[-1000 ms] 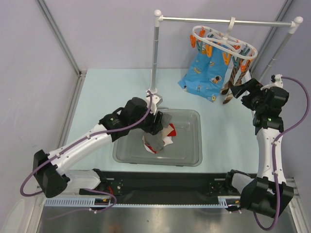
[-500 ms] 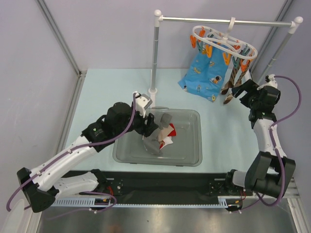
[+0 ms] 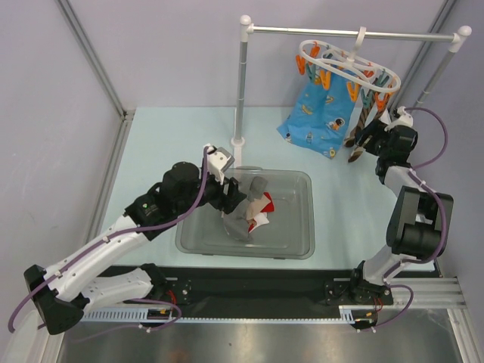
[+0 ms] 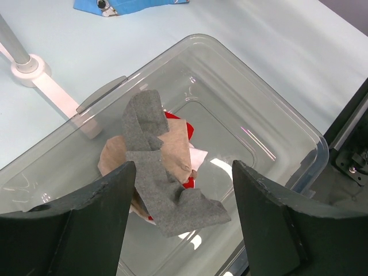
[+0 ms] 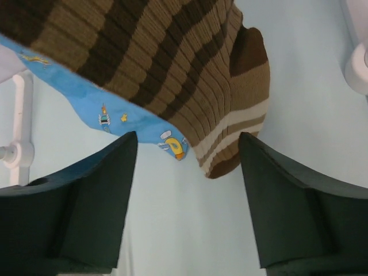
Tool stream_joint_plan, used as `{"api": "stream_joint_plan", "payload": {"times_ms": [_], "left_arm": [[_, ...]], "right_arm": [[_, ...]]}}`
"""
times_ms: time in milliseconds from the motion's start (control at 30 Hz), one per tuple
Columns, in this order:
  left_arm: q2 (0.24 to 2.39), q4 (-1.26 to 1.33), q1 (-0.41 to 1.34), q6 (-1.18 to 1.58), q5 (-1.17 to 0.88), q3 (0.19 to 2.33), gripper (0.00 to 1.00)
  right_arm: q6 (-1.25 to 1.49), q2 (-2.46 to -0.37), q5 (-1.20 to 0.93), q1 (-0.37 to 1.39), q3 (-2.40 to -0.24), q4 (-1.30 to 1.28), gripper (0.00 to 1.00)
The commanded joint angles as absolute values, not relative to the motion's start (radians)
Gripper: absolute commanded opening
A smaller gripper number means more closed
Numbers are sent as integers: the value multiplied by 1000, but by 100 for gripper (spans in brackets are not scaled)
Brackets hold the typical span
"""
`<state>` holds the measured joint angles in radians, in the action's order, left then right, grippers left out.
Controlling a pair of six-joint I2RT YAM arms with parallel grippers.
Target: Remove the socks clipped to the hanger
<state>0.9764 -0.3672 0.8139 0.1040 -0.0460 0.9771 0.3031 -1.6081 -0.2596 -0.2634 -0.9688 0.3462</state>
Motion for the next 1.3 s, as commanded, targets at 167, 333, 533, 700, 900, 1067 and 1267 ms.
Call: {"api": "stream_joint_plan", "payload": {"times_ms": [167,333,533,700,900,1067,1267], "left_arm": [[965,-319,807,95,-46,968,74],[973,-321,808,110,-67,971,74],[959,-316,807,126,-109,980,75],[956,-305,807,159,-153,988,77],[1011,-223,808,232,-236,1005,79],[1126,-114,808,227,-271,1087,80],[1288,53,811,196,-301,1231,81]], "right_arm": [[291,-1640,-206,-253,-1034,460,24],[340,-1554,-224,-253,-999,388,0],[423,-1369,-247,-218,-983,174,0],[502,-1214,-328,-201,-989,-99,0],[526,-1046,-478,-183,-999,-195,0],[586,-1005,-606,-169,-1018,-212,0],[661,-977,-632,-161,-1034,-192,0]]}}
